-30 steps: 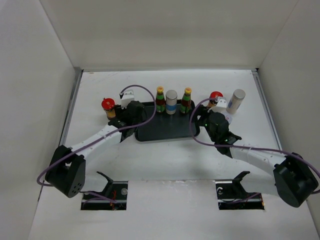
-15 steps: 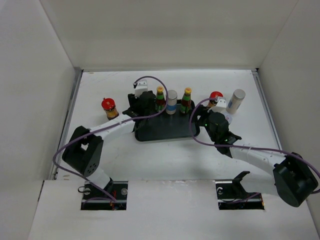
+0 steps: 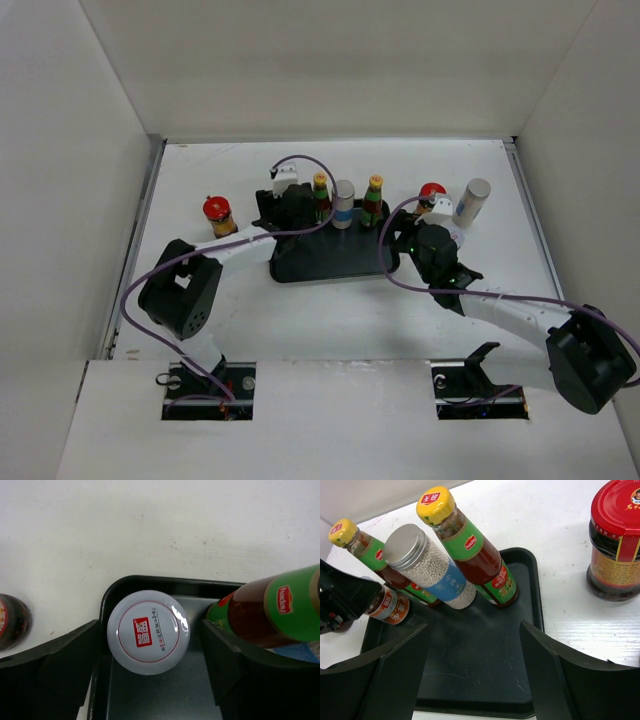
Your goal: Organize the condiment bottles
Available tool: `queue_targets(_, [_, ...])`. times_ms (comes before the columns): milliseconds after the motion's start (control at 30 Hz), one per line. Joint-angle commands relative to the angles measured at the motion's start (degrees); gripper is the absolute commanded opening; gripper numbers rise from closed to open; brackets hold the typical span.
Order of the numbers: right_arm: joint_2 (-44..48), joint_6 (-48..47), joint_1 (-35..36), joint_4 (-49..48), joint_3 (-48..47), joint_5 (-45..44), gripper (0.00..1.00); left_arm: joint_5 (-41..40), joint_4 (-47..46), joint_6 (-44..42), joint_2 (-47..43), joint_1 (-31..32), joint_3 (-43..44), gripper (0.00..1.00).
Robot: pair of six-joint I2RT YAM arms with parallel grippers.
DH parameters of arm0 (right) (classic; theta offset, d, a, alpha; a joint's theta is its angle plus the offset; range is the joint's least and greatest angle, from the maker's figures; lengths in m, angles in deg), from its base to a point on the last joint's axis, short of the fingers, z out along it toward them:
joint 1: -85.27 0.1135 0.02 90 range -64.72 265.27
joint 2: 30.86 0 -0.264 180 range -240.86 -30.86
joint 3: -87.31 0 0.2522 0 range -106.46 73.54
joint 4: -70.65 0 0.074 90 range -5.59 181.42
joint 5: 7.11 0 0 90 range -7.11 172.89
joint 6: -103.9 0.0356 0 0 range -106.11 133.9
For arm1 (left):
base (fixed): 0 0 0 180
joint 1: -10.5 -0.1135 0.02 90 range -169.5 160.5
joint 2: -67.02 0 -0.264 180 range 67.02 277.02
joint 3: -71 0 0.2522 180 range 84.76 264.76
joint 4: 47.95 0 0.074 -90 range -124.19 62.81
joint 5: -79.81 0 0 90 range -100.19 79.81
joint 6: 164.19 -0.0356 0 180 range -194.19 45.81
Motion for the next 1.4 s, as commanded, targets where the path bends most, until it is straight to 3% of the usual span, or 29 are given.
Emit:
queue_targets(0, [0.5,-0.2,0.6,-3.0,-2.1,0.5,0.79,-0.1,-5.5,0.4,-2.9,-0.6,1.4,0.8])
queue_targets(100, [0.9,-0.4,0.6,-2.9,-2.1,0.5,0.79,-0.6,-5.1,-0.2,-6.4,-0.6,-0.5,0.84])
queue_targets(233, [1.4,-0.3,0.6,-2.6,-2.0,0.6,0.78,-2.1,-3.0,-0.6,-15.0,-0.7,-4.7,0.82])
queue_targets(467, [0.7,-0.4,0.6,-2.8,-2.4,0.7,0.79,-6.5,11.4,2.5,-26.0,-7.3,-8.6,0.83])
queue_targets(667, [-0.2,-0.4,0.8,-3.1,-2.6,0.8,0.79,-3.9,10.1,6.1,-23.4,-14.5,-9.4,0.86])
queue_targets(833, [-1.2,-0.4,0.9,-3.0,-3.0,1.7,0.79,-0.8,8.4,7.2,-20.2,-16.4,-7.8,0.9])
queue_targets(1367, [-1.2,-0.4,1.0,-2.7,-3.3,2.2,0.82,0.2,0.2,6.9,-11.4,-22.0,-7.6,0.84])
